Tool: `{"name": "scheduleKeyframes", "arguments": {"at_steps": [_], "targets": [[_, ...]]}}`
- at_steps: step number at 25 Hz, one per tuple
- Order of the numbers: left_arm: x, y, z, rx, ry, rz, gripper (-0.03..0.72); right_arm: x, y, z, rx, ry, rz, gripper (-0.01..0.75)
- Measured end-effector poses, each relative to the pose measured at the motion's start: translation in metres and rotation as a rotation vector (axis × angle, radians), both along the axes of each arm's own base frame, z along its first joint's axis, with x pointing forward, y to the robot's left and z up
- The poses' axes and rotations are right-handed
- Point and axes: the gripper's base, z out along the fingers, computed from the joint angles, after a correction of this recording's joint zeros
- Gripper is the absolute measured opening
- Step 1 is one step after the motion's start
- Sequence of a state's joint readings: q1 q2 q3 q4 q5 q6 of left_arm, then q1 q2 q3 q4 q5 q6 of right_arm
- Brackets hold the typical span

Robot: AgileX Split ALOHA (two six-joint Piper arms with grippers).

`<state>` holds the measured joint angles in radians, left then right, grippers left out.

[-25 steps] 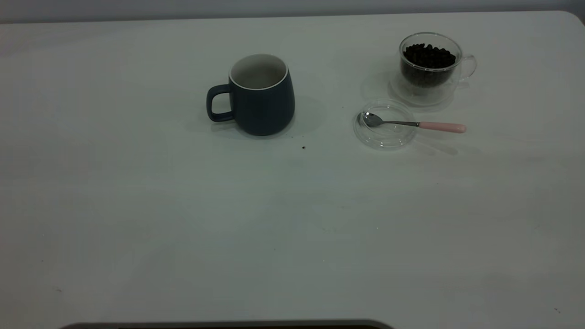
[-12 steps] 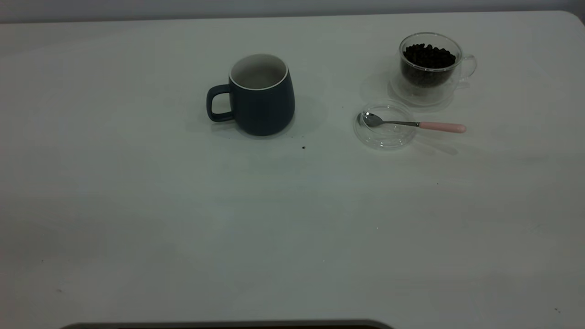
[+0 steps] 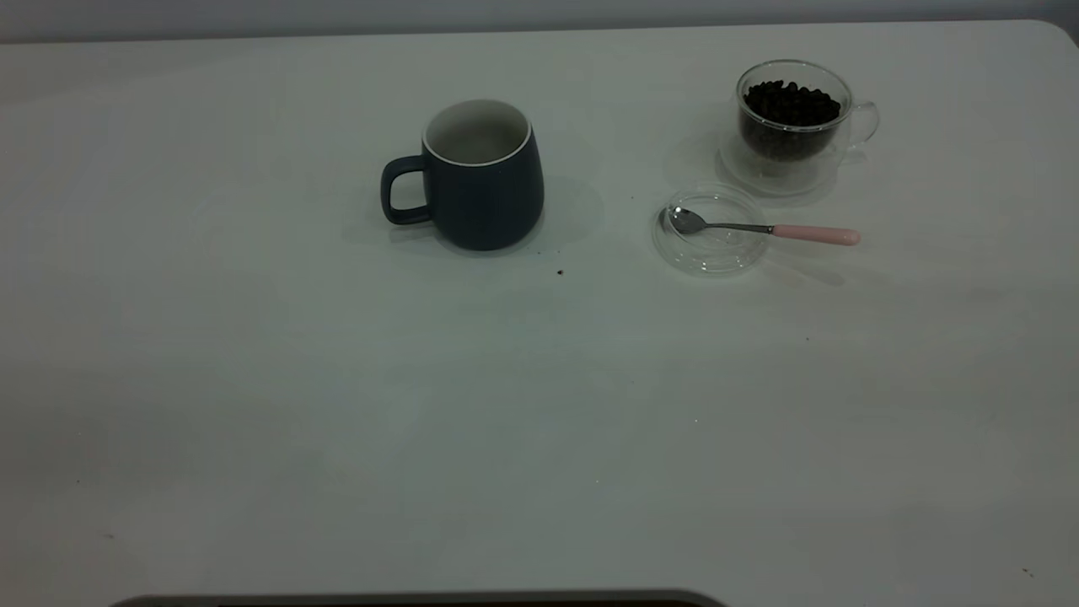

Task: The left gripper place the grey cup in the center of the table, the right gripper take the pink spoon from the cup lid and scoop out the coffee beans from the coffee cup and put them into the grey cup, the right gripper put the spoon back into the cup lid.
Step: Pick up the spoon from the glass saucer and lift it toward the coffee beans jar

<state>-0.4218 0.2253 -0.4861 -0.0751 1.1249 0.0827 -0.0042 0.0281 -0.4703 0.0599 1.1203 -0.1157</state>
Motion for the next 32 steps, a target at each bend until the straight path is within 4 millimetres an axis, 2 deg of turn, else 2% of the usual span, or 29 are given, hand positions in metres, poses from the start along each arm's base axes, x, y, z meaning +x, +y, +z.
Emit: {"name": "scheduleKeyframes", "arguments": {"at_steps": [5,10,14,27,32], "targets": [[-0.003,0.004,0.001,-0.016,-0.041,0.229,0.569,0.0,0.0,0.0,0.0,0.0,0.0,0.575],[-0.019,0.006,0.001,-0.042,-0.165,0.381,0.569,0.0,0.0,0.0,0.0,0.0,0.0,0.575],[-0.029,0.006,0.0,-0.056,-0.231,0.392,0.569,0.0,0.0,0.0,0.0,0.0,0.0,0.575],[-0.03,0.006,0.0,-0.062,-0.228,0.396,0.569,0.0,0.0,0.0,0.0,0.0,0.0,0.575],[-0.03,0.009,-0.001,-0.067,-0.225,0.45,0.569,0.0,0.0,0.0,0.0,0.0,0.0,0.575]]}}
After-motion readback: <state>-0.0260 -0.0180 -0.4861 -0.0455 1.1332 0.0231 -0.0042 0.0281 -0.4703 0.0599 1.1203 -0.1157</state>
